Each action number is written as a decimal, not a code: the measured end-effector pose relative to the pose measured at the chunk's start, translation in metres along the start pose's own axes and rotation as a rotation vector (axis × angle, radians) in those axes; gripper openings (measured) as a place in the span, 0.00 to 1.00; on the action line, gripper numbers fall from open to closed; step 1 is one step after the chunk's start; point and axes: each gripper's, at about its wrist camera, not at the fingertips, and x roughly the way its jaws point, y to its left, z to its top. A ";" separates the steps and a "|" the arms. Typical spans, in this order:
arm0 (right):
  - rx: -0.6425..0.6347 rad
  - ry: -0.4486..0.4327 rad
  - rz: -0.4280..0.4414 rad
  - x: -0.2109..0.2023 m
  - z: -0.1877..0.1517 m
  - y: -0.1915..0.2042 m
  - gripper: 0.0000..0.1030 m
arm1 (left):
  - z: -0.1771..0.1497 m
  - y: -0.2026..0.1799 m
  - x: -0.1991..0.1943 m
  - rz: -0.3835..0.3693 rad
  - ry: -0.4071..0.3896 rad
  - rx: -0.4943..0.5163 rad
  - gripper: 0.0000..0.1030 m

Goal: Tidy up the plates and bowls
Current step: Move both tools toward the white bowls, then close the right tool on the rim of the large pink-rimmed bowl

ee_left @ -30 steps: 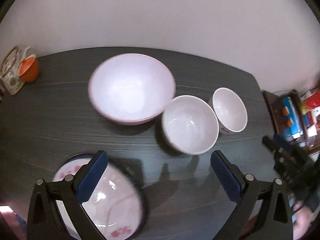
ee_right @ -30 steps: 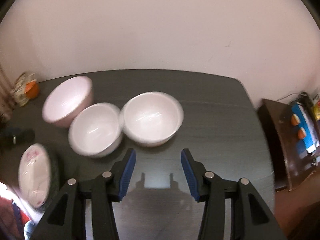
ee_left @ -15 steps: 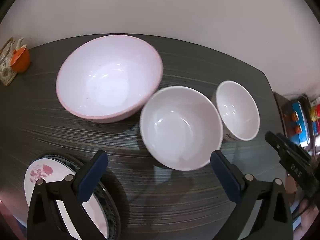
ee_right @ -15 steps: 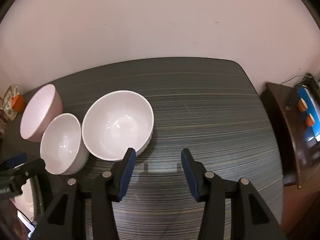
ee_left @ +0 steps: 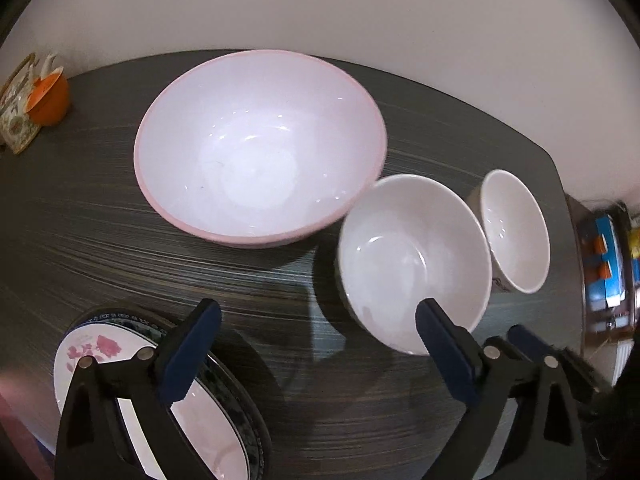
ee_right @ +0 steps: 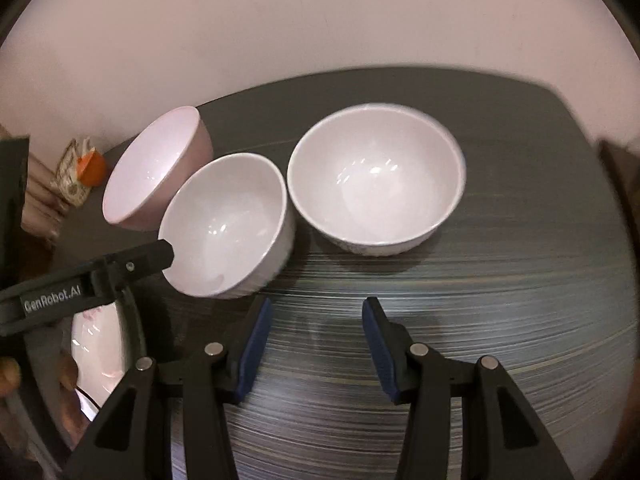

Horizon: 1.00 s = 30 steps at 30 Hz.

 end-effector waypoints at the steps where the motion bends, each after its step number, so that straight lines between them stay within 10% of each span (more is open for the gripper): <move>1: 0.032 0.018 0.006 0.007 0.003 -0.003 0.47 | 0.001 0.000 0.001 -0.008 -0.002 0.000 0.93; 11: -0.031 0.059 -0.045 0.020 0.008 0.009 0.47 | -0.012 0.028 -0.008 -0.068 0.056 -0.011 0.86; 20: -0.092 -0.037 0.015 -0.022 -0.024 0.032 0.47 | 0.005 0.080 -0.071 0.024 -0.138 -0.007 0.90; 30: -0.218 0.001 -0.072 0.005 0.125 0.130 0.47 | 0.096 0.118 -0.022 0.087 -0.018 -0.060 0.86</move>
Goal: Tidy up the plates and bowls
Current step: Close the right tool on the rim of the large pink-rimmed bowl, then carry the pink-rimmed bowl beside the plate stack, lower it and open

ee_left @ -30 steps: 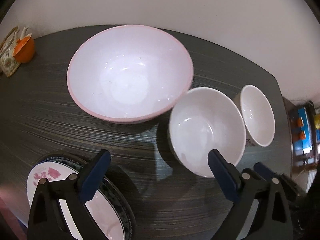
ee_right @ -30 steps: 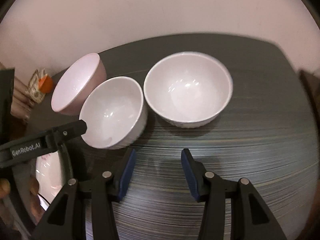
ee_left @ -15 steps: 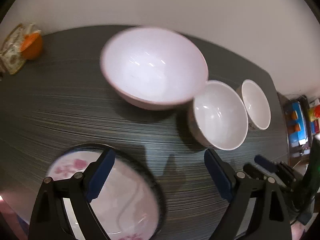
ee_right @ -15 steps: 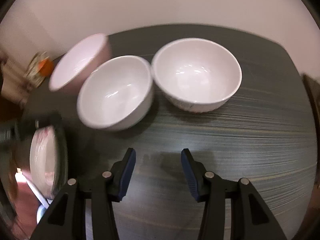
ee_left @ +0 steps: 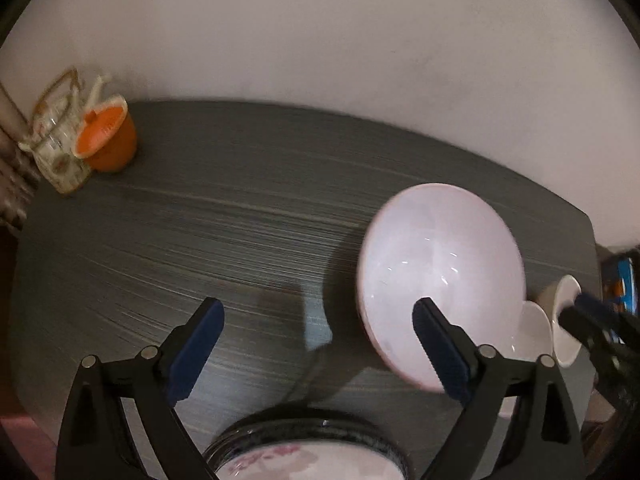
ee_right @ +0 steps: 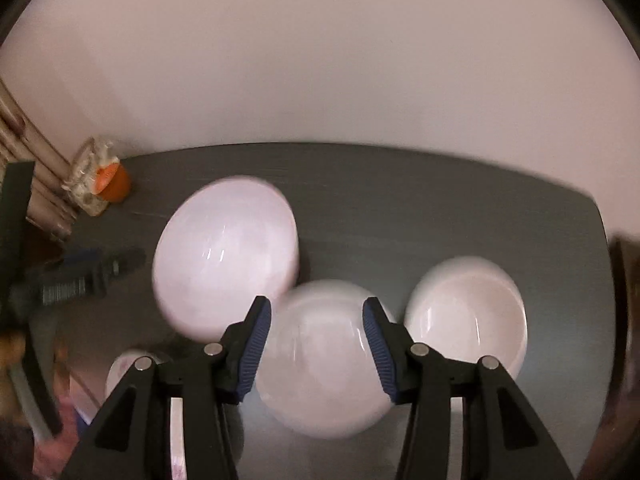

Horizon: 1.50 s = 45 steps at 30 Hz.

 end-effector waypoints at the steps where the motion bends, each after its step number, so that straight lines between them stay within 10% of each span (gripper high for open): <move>1: -0.026 0.023 -0.018 0.012 0.014 0.004 0.47 | 0.005 -0.002 0.006 -0.008 0.012 -0.008 0.83; 5: -0.104 0.109 -0.107 0.067 0.046 0.020 0.47 | 0.011 -0.007 0.033 0.016 0.035 0.001 0.62; 7: -0.110 0.157 -0.080 0.089 0.049 0.025 0.46 | 0.012 -0.011 0.049 -0.012 0.068 0.011 0.20; 9: -0.129 0.206 -0.051 0.108 0.048 0.031 0.27 | 0.011 -0.021 0.055 -0.032 0.073 0.038 0.08; 10: -0.113 0.212 -0.002 0.113 0.048 0.033 0.14 | 0.012 -0.027 0.053 -0.017 0.054 0.053 0.08; 18: -0.082 0.077 0.032 0.059 0.049 0.038 0.12 | 0.013 -0.029 -0.033 -0.025 -0.108 0.047 0.06; 24: -0.144 -0.086 -0.026 -0.100 -0.043 0.019 0.13 | -0.107 -0.112 -0.145 -0.083 -0.198 0.241 0.06; 33: 0.120 0.068 -0.027 -0.087 -0.258 -0.070 0.14 | -0.245 -0.172 -0.062 -0.120 -0.018 0.279 0.06; 45: 0.195 0.072 -0.034 -0.041 -0.277 -0.077 0.14 | -0.265 -0.159 -0.012 -0.126 -0.020 0.224 0.15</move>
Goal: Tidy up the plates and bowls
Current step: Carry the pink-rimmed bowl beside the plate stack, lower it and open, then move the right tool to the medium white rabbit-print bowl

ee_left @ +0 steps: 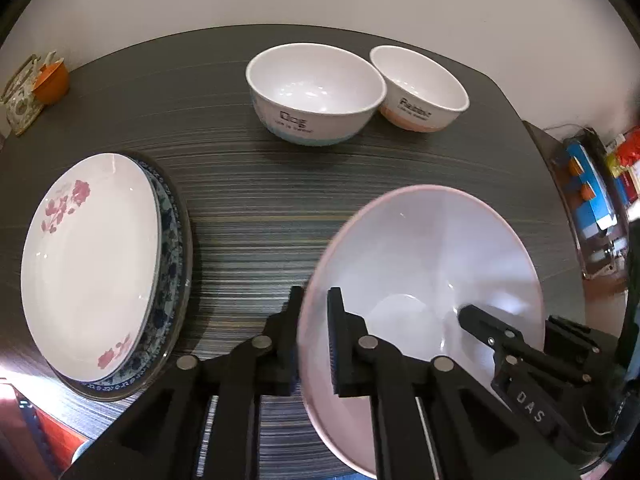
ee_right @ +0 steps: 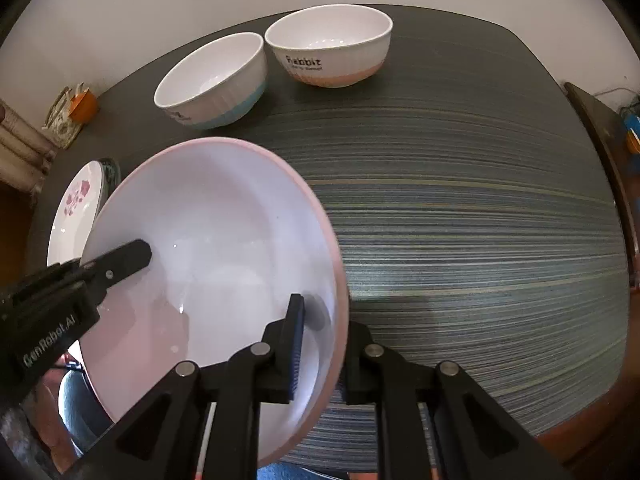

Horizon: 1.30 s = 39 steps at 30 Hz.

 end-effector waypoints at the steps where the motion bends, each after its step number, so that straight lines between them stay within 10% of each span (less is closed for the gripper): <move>1: -0.005 -0.004 -0.005 0.002 -0.003 -0.003 0.16 | -0.002 -0.001 0.002 -0.011 -0.005 0.009 0.33; 4: -0.010 -0.004 -0.013 0.009 -0.003 -0.003 0.16 | -0.002 -0.003 -0.006 -0.019 -0.059 0.012 0.99; 17: -0.022 -0.203 -0.055 -0.121 0.018 -0.032 0.49 | 0.079 0.058 -0.134 0.052 -0.267 0.005 1.00; 25: -0.033 -0.182 -0.130 -0.117 0.107 -0.047 0.54 | 0.142 0.062 -0.081 0.092 -0.126 0.003 0.99; 39: 0.013 -0.100 -0.089 -0.036 0.140 -0.051 0.54 | 0.160 0.055 0.021 0.136 0.026 -0.031 0.88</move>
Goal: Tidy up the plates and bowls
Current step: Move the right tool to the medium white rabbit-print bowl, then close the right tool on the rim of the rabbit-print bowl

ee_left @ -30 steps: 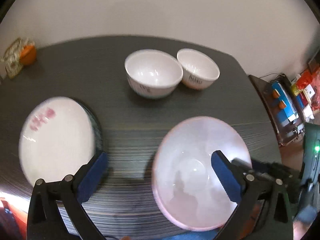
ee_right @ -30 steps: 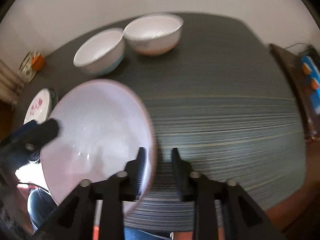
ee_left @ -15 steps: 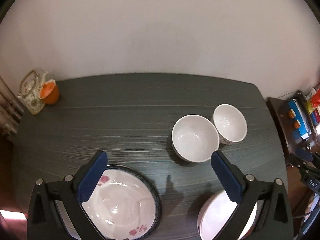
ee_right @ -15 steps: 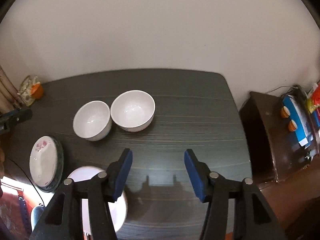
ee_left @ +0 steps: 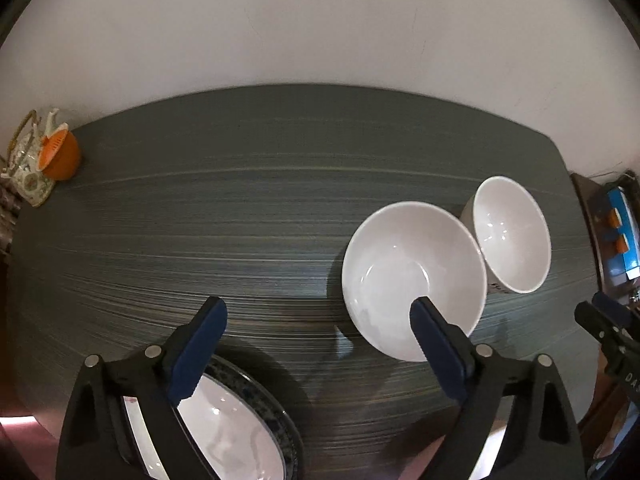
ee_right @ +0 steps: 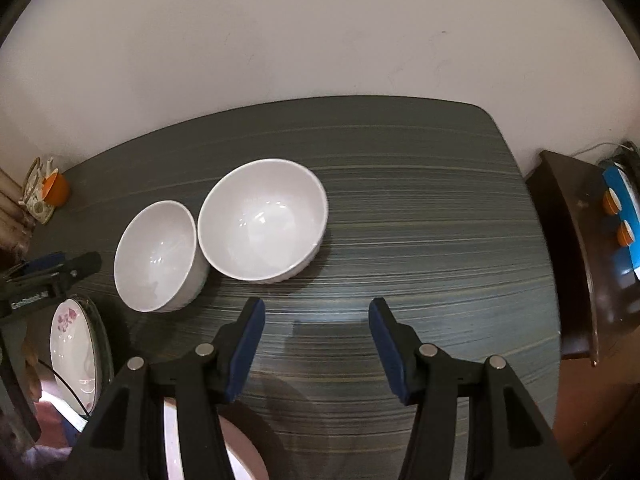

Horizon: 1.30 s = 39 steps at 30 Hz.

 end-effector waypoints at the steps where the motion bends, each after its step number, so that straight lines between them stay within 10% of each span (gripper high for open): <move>1: -0.007 -0.001 -0.022 0.002 0.001 0.001 0.54 | 0.000 0.000 0.002 -0.003 0.001 -0.002 0.88; 8: 0.067 0.006 -0.010 0.025 0.009 -0.025 0.54 | 0.012 -0.019 -0.024 -0.096 -0.130 0.014 0.80; 21: 0.160 0.069 0.063 0.070 0.042 -0.037 0.54 | 0.071 -0.128 0.065 -0.047 0.085 0.268 0.62; 26: 0.114 0.097 0.064 0.086 0.044 -0.030 0.51 | 0.065 -0.143 0.089 -0.054 0.130 0.304 0.18; 28: 0.123 0.094 0.103 0.091 0.046 -0.028 0.30 | 0.062 -0.150 0.090 -0.082 0.127 0.299 0.07; 29: 0.125 0.091 0.132 0.093 0.047 -0.026 0.16 | 0.063 -0.153 0.089 -0.086 0.118 0.300 0.06; 39: 0.041 -0.039 0.016 0.018 0.041 -0.010 0.12 | 0.039 -0.151 -0.028 -0.158 -0.055 0.285 0.04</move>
